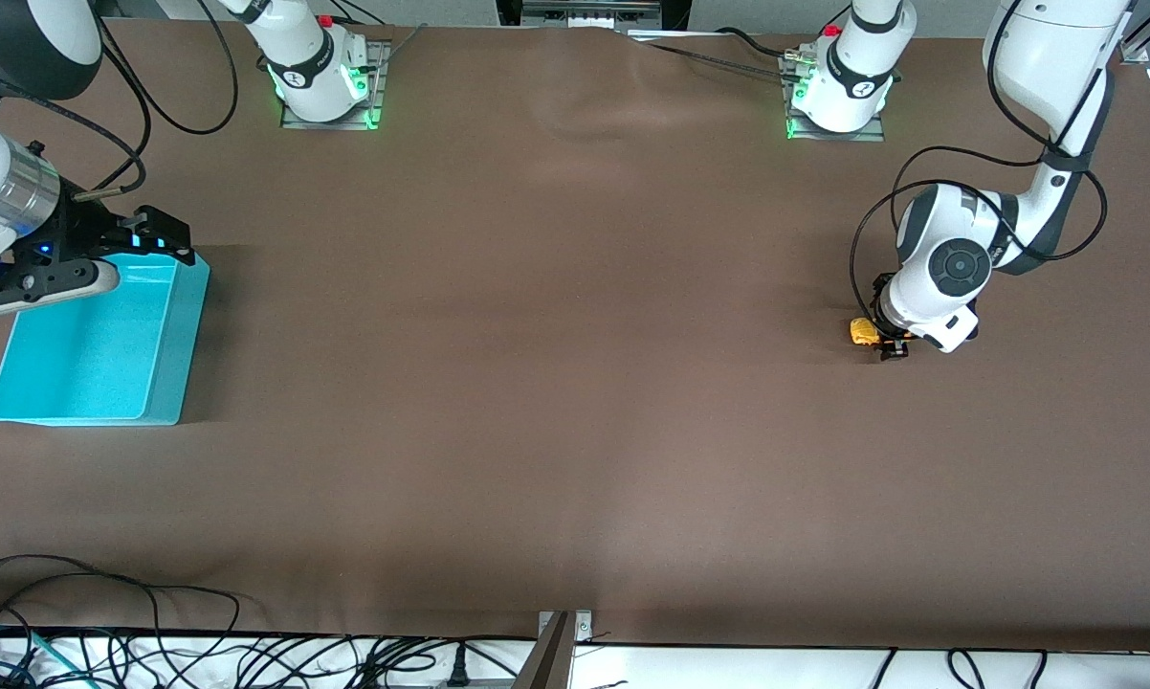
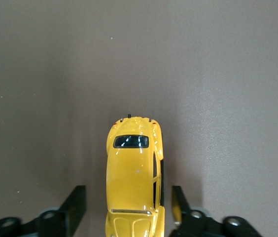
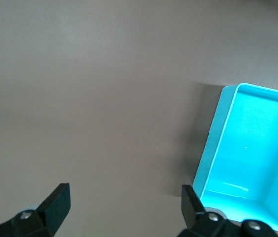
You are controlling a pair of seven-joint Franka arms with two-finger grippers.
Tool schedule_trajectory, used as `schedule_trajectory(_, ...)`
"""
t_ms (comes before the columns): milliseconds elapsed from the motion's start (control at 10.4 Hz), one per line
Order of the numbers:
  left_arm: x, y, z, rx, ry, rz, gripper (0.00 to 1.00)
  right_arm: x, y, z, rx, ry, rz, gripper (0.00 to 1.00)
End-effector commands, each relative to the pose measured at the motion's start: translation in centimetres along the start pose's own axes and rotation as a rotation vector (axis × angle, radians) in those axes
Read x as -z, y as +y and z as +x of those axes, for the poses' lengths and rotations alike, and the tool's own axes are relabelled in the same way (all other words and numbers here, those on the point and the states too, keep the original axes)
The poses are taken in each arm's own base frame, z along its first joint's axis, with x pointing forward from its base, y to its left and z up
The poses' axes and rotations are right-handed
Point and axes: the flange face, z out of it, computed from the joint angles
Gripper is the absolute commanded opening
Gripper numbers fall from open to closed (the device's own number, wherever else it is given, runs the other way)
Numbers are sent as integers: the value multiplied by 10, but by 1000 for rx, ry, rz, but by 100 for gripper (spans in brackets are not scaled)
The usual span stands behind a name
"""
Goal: Wind up and store yellow beetle car
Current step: 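Grasp the yellow car with the left gripper and press it down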
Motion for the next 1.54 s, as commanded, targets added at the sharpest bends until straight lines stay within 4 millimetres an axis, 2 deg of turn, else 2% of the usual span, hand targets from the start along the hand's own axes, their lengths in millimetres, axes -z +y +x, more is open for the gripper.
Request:
schedule_trajectory(0, 4, 1, 0, 8, 21, -21, 41, 4, 1, -1, 7, 1, 14, 100)
schedule_trajectory(96, 5, 3, 0, 27, 21, -24, 33, 4, 1, -1, 7, 1, 14, 100)
schedule_trajectory(192, 7, 4, 1, 43, 20, -29, 13, 3, 1, 0, 7, 1, 15, 100)
schedule_trajectory(288, 12, 8, -1, 31, 23, -40, 0, 4, 1, -1, 7, 1, 14, 100)
schedule_trajectory(481, 30, 20, -33, -46, 43, -80, 0, 3, 1, -1, 7, -1, 15, 100)
schedule_trajectory(577, 32, 28, -42, -46, 46, -73, 0, 4, 1, -1, 7, 1, 14, 100)
schedule_trajectory(673, 36, 28, -64, -65, 36, -56, 0, 3, 1, -1, 7, -1, 16, 100)
schedule_trajectory(865, 40, 26, -92, -9, 22, -52, 0, 3, 2, -1, 6, -1, 15, 100)
schedule_trajectory(1154, 30, 24, -116, 11, 7, -37, 0, 2, 2, -1, 5, -2, 17, 100)
schedule_trajectory(1442, 24, 23, -120, 24, 8, -28, 0, 3, 3, -1, 2, 0, 16, 100)
